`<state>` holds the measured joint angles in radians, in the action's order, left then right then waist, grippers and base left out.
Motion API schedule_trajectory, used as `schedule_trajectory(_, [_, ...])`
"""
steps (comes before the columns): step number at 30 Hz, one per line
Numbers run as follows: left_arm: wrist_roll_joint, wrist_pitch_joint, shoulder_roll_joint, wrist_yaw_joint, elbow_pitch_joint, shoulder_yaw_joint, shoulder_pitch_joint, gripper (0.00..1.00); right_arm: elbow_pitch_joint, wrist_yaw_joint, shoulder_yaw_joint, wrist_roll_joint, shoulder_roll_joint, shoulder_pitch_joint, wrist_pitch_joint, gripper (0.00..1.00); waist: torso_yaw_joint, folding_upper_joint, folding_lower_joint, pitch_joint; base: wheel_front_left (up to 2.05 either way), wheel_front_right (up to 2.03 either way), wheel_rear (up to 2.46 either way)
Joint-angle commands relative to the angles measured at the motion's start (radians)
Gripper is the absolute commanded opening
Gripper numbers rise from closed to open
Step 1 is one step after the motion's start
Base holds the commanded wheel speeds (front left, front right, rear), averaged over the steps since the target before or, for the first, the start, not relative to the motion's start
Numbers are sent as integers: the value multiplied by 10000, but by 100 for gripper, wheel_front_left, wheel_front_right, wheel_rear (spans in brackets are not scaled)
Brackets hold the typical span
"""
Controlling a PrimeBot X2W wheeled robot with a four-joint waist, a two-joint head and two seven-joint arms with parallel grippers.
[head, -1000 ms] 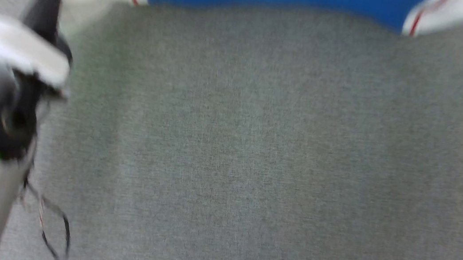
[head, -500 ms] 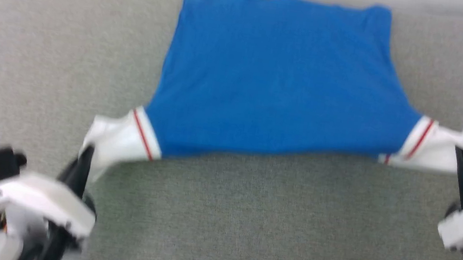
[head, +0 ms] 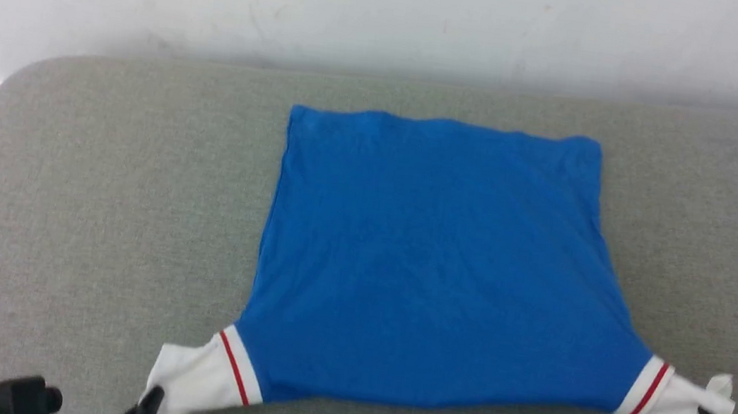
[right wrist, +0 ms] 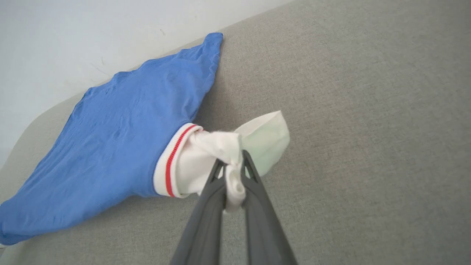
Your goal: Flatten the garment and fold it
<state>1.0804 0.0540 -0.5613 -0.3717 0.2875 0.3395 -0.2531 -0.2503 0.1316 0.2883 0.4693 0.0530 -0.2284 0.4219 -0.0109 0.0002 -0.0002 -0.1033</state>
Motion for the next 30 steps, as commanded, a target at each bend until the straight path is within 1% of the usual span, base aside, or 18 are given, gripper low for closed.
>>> schedule_trajectory(1, [116, 6, -73, -87, 210, 5, -338, 0, -125, -9, -25, 211, -26, -428, -5, 0, 89, -2, 2, 248, 0, 0, 0])
schedule_trajectory(7, [283, -93, -185, -206, 774, -150, -1131, 0, -391, -9, -83, 603, -26, -1525, 73, 0, 224, -2, 2, 444, 0, 0, 0])
schedule_trajectory(11, [268, -259, -274, -340, 1098, -364, -1432, 0, -545, -9, 55, 693, -27, -1830, 64, 0, 288, -2, 2, 443, 0, 0, 0])
schedule_trajectory(14, [229, -367, -210, -411, 1184, -464, -1288, 0, -460, -9, 30, 80, -27, -1618, -49, 0, 300, -2, 2, 273, 0, 0, 0])
schedule_trajectory(16, [182, -375, -159, -392, 1149, -434, -1064, 0, -272, -9, -107, -584, -27, -1316, -178, 0, 292, -2, 2, 135, 0, 0, 0])
schedule_trajectory(18, [91, -349, -107, -341, 1079, -329, -753, 0, 96, -9, -198, -1004, -27, -929, -377, 0, 262, -2, 2, -24, 0, 0, 0])
schedule_trajectory(20, [-4, -300, -48, -274, 993, -198, -397, 0, 465, -9, -418, -1726, -27, -535, -570, 0, 229, -2, 2, -209, 0, 0, 0])
schedule_trajectory(23, [-141, -216, 18, -159, 837, -16, 121, 0, 1280, -9, -721, -2527, -27, 124, -903, 0, 187, -2, 2, -463, 0, 0, 0])
schedule_trajectory(26, [-251, -113, 62, -79, 675, 151, 522, 0, 2291, -9, -961, -3101, -27, 687, -1152, 0, 127, -2, 2, -596, 0, 0, 0])
schedule_trajectory(30, [-339, -35, 104, -42, 520, 277, 818, 0, 3686, -9, -1221, -3574, -27, 1213, -1282, 0, 53, -2, 2, -646, 0, 0, 0])
